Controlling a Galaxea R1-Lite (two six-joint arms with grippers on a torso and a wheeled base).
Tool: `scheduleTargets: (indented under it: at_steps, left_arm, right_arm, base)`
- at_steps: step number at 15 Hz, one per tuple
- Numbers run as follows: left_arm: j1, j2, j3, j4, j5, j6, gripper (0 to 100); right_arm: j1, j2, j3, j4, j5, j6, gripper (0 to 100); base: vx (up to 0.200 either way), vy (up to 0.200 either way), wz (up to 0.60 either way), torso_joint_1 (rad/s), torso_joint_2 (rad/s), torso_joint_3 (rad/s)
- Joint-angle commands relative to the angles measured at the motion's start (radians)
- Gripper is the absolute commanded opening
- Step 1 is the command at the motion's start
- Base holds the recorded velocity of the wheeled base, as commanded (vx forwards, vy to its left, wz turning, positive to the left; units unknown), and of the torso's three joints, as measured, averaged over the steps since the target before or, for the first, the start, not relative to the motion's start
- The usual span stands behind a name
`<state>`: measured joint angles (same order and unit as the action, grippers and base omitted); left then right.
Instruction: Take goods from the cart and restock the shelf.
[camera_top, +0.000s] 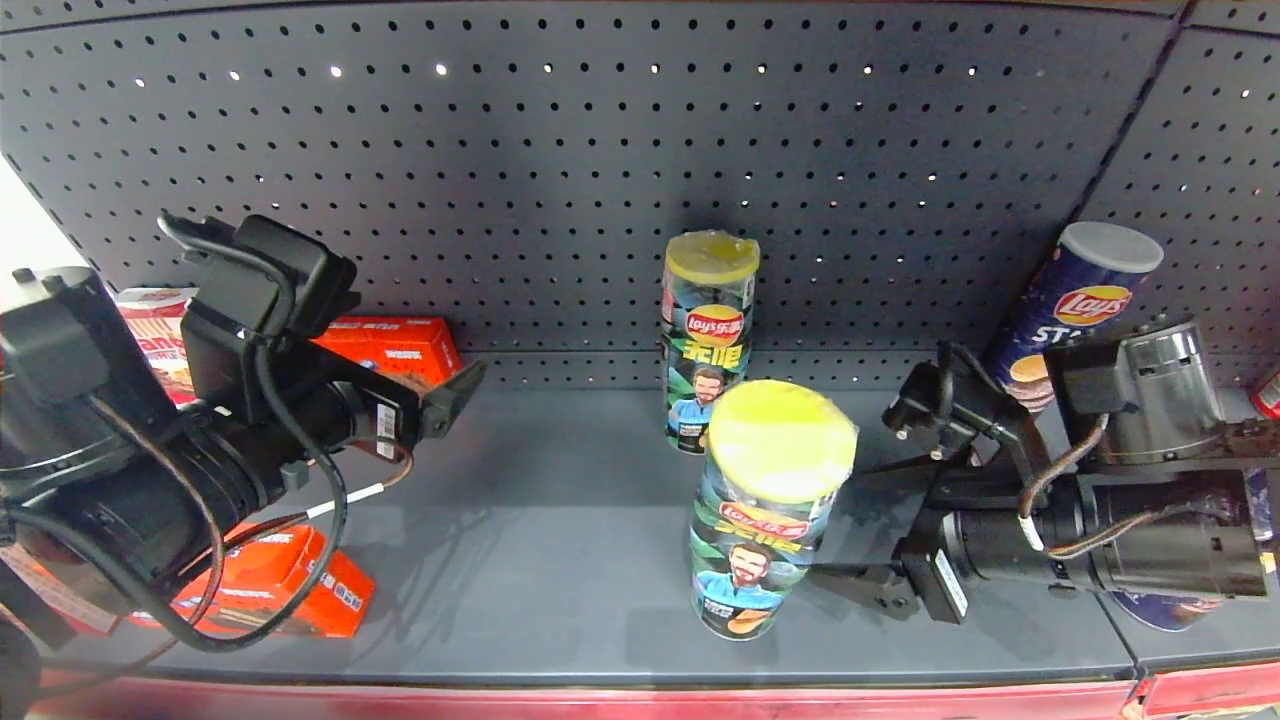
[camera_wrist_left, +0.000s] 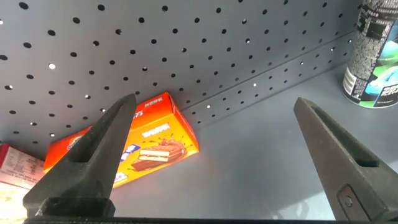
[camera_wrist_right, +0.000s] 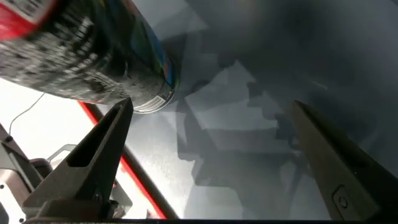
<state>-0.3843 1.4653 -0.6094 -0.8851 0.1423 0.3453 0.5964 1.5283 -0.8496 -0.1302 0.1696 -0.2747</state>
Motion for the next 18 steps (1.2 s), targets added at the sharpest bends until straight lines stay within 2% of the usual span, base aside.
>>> scheduleTargets:
  at_steps: [1,18]
  left_arm:
    - [-0.001,0.0,-0.001,0.0,0.0,0.0,100]
    - [-0.001,0.0,0.007,0.0,0.0,0.0,100]
  right_arm:
    - [0.0,0.019,-0.008,0.0,0.001,0.0,100]
    - [0.019,0.076,-0.059,-0.011,-0.001,-0.011,100]
  base:
    - [0.0,0.0,0.0,0.0,0.0,0.0]
    - [0.0,0.0,0.0,0.0,0.0,0.0]
